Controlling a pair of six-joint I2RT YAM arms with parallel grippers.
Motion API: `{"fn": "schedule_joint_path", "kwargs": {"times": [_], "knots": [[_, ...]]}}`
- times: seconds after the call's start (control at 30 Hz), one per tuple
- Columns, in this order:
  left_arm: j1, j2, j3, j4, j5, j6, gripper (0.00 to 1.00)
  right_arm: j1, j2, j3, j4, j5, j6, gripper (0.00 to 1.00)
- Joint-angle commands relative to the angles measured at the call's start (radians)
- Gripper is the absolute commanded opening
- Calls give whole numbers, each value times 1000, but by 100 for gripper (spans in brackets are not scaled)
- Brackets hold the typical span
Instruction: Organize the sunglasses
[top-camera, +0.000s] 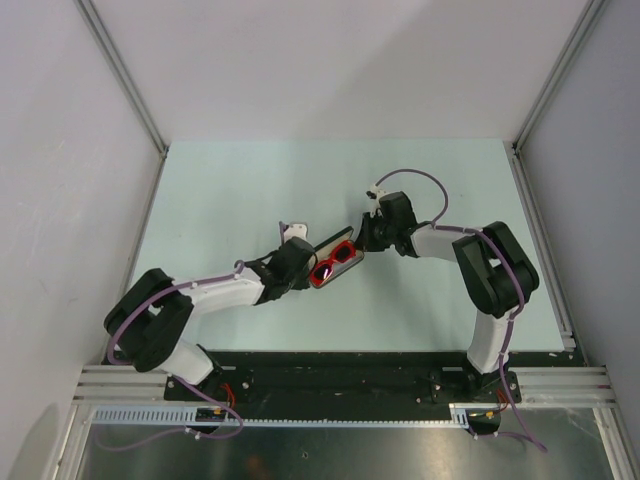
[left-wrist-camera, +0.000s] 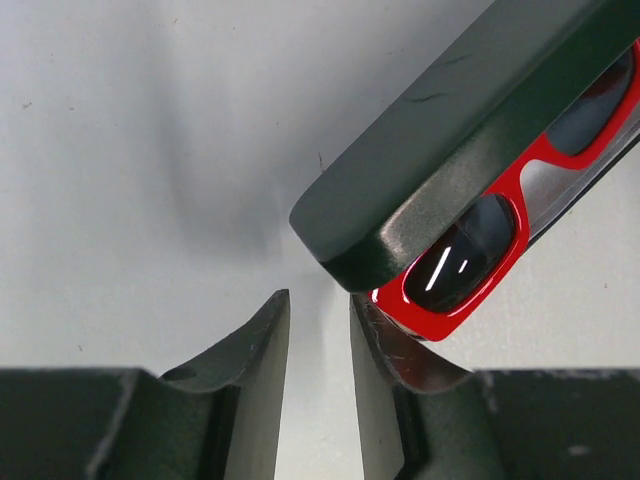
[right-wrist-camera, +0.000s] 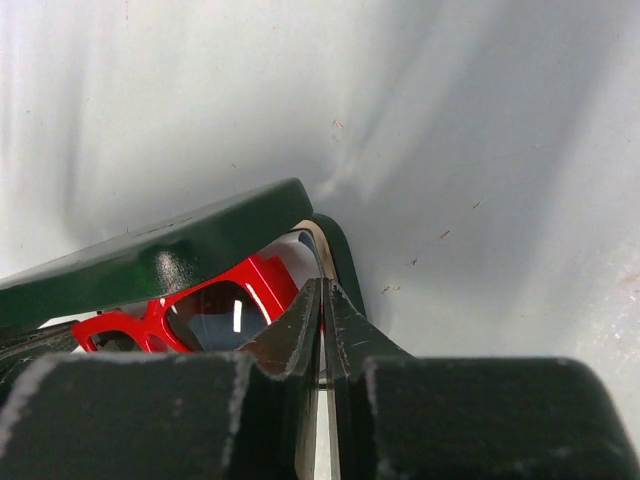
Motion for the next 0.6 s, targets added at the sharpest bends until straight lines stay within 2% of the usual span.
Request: {"fn": "schedule_joint_path", "kwargs": {"times": [0.0,0.33,0.57], "knots": [[3,-7,25,62,19,24,36,4,-45,37,-17,10,-27,8],[3,8,30,88,48,46,40,5,-88,34,-61,13,-55,8],[3,2,28,79,-18,16,45,7,-111,18,-75,25,-56,8]]}}
